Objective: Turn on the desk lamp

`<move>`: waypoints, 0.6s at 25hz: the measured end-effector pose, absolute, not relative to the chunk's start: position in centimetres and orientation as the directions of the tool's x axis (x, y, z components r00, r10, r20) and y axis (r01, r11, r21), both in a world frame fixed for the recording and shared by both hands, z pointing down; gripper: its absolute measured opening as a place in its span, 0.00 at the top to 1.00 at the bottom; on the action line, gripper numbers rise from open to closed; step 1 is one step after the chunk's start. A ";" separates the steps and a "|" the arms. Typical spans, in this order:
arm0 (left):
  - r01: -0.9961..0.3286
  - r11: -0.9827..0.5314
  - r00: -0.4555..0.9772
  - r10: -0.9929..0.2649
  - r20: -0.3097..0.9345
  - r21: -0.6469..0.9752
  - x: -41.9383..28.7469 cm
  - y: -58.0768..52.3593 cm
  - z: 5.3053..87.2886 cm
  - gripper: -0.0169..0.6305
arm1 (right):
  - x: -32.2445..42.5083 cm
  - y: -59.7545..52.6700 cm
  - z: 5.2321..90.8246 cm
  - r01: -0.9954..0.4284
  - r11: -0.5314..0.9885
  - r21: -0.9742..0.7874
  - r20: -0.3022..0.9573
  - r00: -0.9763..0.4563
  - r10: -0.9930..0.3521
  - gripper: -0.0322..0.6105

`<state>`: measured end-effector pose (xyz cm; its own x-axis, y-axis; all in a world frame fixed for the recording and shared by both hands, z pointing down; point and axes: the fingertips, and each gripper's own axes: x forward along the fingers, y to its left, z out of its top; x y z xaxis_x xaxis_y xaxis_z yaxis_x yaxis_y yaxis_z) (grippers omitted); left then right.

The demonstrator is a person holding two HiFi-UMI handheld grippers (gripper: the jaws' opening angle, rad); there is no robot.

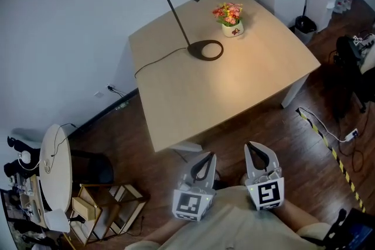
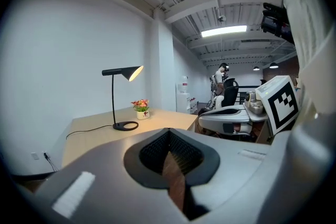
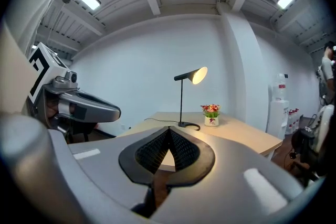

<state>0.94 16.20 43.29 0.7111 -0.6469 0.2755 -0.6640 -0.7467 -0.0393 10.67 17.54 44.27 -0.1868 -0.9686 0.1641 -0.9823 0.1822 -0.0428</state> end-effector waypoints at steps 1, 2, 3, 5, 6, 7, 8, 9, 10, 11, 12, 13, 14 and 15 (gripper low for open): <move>-0.669 -0.742 0.709 -0.652 0.270 -0.034 0.6 16.1 43.2 0.98 | 10.3 17.5 44.1 -0.981 0.189 -0.036 0.161 -0.193 -0.968 0.95; -0.672 -0.740 0.709 -0.654 0.263 -0.027 0.3 16.0 43.1 0.98 | 10.0 17.5 44.0 -0.981 0.193 -0.028 0.159 -0.195 -0.968 0.95; -0.673 -0.740 0.711 -0.654 0.259 -0.021 0.1 15.9 43.1 0.98 | 9.7 17.4 43.9 -0.981 0.192 -0.022 0.159 -0.193 -0.968 0.95; -0.667 -0.745 0.717 -0.648 0.257 -0.018 -0.4 15.8 43.2 0.98 | 9.5 17.3 43.7 -0.983 0.182 -0.013 0.164 -0.182 -0.969 0.95; -0.664 -0.747 0.720 -0.646 0.254 -0.017 -0.6 15.8 43.2 0.98 | 9.4 17.4 43.6 -0.984 0.177 -0.008 0.165 -0.176 -0.970 0.95; -0.663 -0.748 0.722 -0.645 0.249 -0.015 -0.9 15.7 43.2 0.98 | 9.2 17.4 43.4 -0.985 0.174 -0.004 0.163 -0.172 -0.971 0.95; -0.664 -0.748 0.723 -0.646 0.244 -0.012 -1.2 15.6 43.1 0.98 | 8.7 17.5 43.2 -0.985 0.175 0.001 0.162 -0.172 -0.972 0.95; -0.665 -0.747 0.724 -0.647 0.239 -0.007 -1.7 15.5 43.0 0.98 | 8.1 17.6 43.1 -0.984 0.180 0.007 0.166 -0.176 -0.970 0.95; -0.667 -0.745 0.725 -0.648 0.235 0.001 -2.2 15.4 43.1 0.98 | 7.3 17.6 43.1 -0.982 0.188 0.013 0.179 -0.183 -0.967 0.95; -0.668 -0.744 0.725 -0.648 0.232 0.011 -2.7 15.2 43.2 0.98 | 6.8 17.6 43.4 -0.980 0.196 0.022 0.199 -0.188 -0.962 0.95; -0.669 -0.743 0.726 -0.648 0.229 0.019 -3.1 15.0 43.3 0.98 | 6.3 17.5 43.7 -0.979 0.201 0.030 0.220 -0.190 -0.957 0.95; -0.669 -0.742 0.727 -0.648 0.226 0.025 -3.4 14.8 43.4 0.98 | 6.0 17.4 43.9 -0.978 0.205 0.035 0.237 -0.191 -0.952 0.95; -0.668 -0.743 0.729 -0.647 0.224 0.030 -3.7 14.7 43.5 0.98 | 5.7 17.4 44.2 -0.977 0.207 0.040 0.251 -0.191 -0.949 0.95; -0.666 -0.745 0.732 -0.644 0.222 0.036 -4.0 14.6 43.6 0.98 | 5.4 17.4 44.3 -0.977 0.209 0.043 0.262 -0.191 -0.946 0.95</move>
<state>-3.99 14.61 43.59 0.7318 -0.6443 0.2223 -0.6664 -0.7447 0.0355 5.41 17.45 44.32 -0.1907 -0.9462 0.2616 -0.9770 0.2089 0.0435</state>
